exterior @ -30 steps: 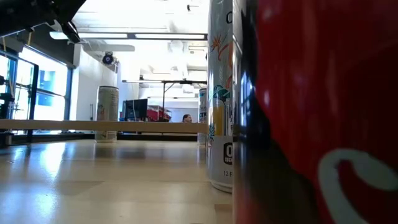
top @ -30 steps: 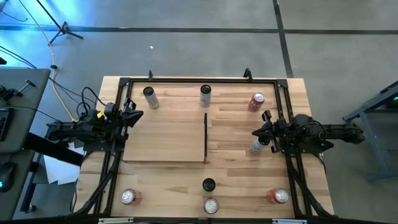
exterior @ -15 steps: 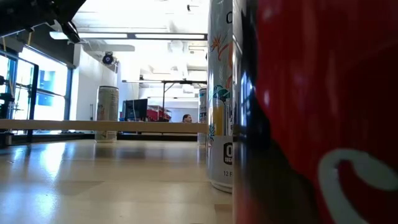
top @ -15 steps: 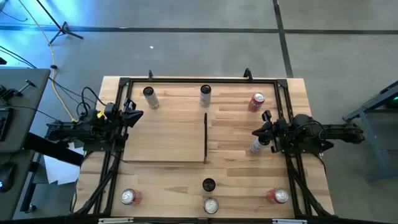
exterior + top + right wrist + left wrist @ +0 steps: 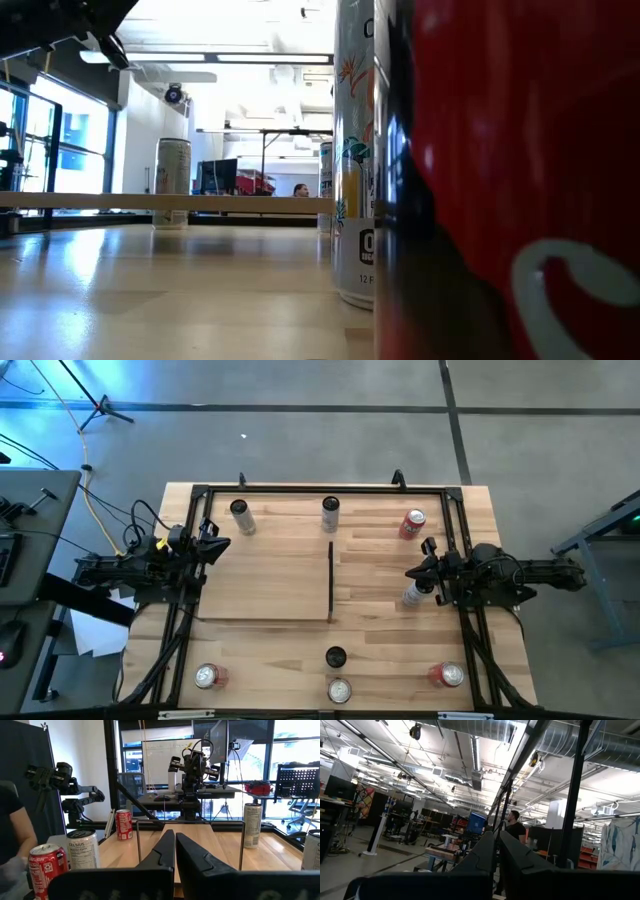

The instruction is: Place canned beverage on shelf

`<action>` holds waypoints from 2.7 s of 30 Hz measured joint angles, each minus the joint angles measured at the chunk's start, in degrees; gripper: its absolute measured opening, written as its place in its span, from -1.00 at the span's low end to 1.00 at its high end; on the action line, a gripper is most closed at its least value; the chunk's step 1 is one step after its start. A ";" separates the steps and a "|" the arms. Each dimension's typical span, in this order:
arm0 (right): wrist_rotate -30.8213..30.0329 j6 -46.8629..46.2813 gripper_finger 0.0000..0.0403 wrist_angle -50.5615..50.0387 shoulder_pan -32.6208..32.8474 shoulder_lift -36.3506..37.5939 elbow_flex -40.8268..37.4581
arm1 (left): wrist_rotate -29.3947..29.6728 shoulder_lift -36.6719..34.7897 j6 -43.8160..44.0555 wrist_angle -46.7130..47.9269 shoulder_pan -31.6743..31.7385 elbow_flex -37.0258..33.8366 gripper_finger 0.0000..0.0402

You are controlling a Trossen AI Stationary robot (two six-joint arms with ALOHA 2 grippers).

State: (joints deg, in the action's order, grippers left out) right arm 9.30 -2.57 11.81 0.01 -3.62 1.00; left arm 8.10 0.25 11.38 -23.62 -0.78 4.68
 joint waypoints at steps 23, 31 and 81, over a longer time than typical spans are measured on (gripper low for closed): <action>0.17 0.00 -1.00 0.00 0.00 0.01 0.01 | 0.00 0.00 0.02 -0.02 0.01 -0.01 -0.96; 0.15 0.00 -1.00 0.00 0.00 0.01 0.01 | 0.00 0.00 0.00 -0.01 0.01 -0.01 -0.96; -12.98 -23.16 -1.00 7.10 -0.02 -0.17 -0.01 | 0.00 0.00 0.02 0.02 -0.02 -0.01 -0.96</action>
State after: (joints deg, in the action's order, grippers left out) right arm -3.68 -25.73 18.92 -0.01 -3.79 0.99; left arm 8.10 0.25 11.40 -23.59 -0.80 4.67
